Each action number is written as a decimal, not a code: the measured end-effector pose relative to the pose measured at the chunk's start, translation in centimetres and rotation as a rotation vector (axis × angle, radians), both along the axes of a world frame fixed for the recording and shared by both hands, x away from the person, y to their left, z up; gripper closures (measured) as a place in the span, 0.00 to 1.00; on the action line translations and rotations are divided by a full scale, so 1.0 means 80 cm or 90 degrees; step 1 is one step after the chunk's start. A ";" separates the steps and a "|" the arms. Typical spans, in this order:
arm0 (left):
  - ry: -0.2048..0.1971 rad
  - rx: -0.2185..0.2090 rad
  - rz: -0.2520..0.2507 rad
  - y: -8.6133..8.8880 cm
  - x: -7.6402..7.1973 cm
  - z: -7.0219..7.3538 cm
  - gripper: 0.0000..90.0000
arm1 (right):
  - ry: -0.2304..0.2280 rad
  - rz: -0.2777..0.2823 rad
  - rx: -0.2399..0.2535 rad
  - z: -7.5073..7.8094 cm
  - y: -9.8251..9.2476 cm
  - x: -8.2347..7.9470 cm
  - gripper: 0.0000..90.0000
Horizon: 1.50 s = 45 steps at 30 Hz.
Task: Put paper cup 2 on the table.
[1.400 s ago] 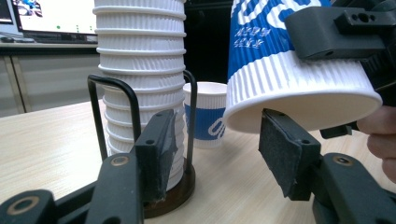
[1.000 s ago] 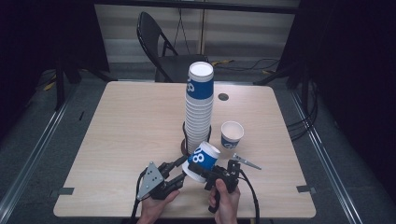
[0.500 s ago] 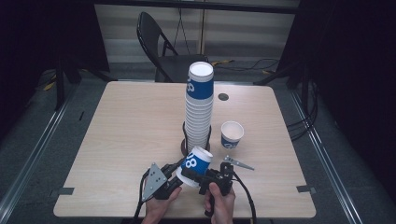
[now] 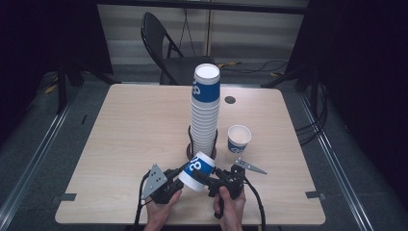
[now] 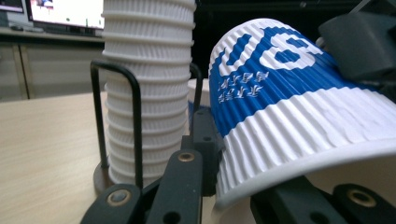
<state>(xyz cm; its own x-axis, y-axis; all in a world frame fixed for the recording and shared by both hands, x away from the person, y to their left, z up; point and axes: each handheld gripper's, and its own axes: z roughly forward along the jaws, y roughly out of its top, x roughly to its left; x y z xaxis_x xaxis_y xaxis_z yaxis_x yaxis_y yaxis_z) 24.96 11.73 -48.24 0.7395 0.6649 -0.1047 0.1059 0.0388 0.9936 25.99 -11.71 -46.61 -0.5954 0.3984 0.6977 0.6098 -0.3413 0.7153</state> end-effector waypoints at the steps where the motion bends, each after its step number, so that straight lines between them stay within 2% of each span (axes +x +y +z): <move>1: 0.012 -0.003 -0.007 0.003 0.002 0.001 0.94 | -0.001 -0.004 -0.001 0.000 -0.002 0.001 0.15; 3: 0.030 -0.005 -0.007 0.008 0.003 0.001 0.94 | -0.016 -0.017 -0.003 0.001 -0.007 0.000 0.15; 6: 0.042 0.014 -0.014 0.015 0.005 0.004 0.95 | -0.042 -0.028 -0.003 0.004 -0.015 -0.001 0.14; 8: 0.057 0.015 -0.019 0.019 0.007 0.006 0.95 | -0.051 -0.027 -0.017 0.005 -0.019 -0.002 0.14; 9: 0.059 0.017 -0.019 0.021 0.007 0.007 0.95 | -0.065 -0.026 -0.027 0.005 -0.020 -0.002 0.14; 12: 0.083 0.029 -0.015 0.027 0.011 0.011 0.95 | -0.086 -0.036 -0.071 0.004 -0.022 -0.006 0.14; 15: 0.096 0.037 -0.010 0.033 0.013 0.017 0.95 | -0.101 -0.055 -0.109 0.002 -0.022 -0.009 0.15; 18: 0.102 0.037 -0.014 0.040 0.015 0.022 0.95 | -0.113 -0.066 -0.147 -0.001 -0.023 -0.011 0.17; 23: 0.108 0.065 -0.015 0.048 0.019 0.031 0.95 | -0.142 -0.075 -0.204 -0.002 -0.020 -0.012 0.16; 25: 0.112 0.066 -0.015 0.050 0.020 0.034 0.95 | -0.155 -0.085 -0.243 -0.002 -0.017 -0.013 0.15; 27: 0.115 0.082 -0.019 0.052 0.021 0.036 0.95 | -0.173 -0.085 -0.278 -0.004 -0.014 -0.013 0.15; 28: 0.118 0.084 -0.025 0.052 0.022 0.038 0.95 | -0.192 -0.085 -0.297 -0.006 -0.012 -0.014 0.15; 30: 0.117 0.107 -0.033 0.053 0.022 0.042 0.95 | -0.231 -0.099 -0.340 -0.008 -0.007 -0.015 0.15; 31: 0.120 0.113 -0.041 0.052 0.022 0.043 0.95 | -0.236 -0.094 -0.350 -0.009 -0.006 -0.015 0.17; 32: 0.118 0.131 -0.049 0.052 0.023 0.046 0.95 | -0.238 -0.079 -0.361 -0.010 -0.005 -0.016 0.19; 34: 0.123 0.152 -0.055 0.051 0.024 0.051 0.95 | -0.252 -0.059 -0.396 -0.011 -0.001 -0.019 0.19; 37: 0.135 0.162 -0.056 0.050 0.024 0.056 0.95 | -0.261 -0.043 -0.412 -0.011 0.003 -0.021 0.18; 41: 0.141 0.193 -0.067 0.050 0.027 0.064 0.95 | -0.271 -0.028 -0.443 -0.011 0.008 -0.022 0.15; 43: 0.155 0.220 -0.079 0.048 0.031 0.066 0.95 | -0.278 -0.029 -0.452 -0.011 0.010 -0.024 0.15; 45: 0.166 0.234 -0.089 0.047 0.035 0.068 0.95 | -0.283 -0.043 -0.467 -0.009 0.013 -0.025 0.14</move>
<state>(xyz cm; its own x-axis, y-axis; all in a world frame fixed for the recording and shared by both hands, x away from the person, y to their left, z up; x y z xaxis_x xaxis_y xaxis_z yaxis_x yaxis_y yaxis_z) 27.76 15.47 -42.82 0.8049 0.5885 -0.0759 0.3335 -0.3428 0.8782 23.96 -10.70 -47.37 -0.7116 0.7013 -0.0431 0.2152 0.2759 0.9368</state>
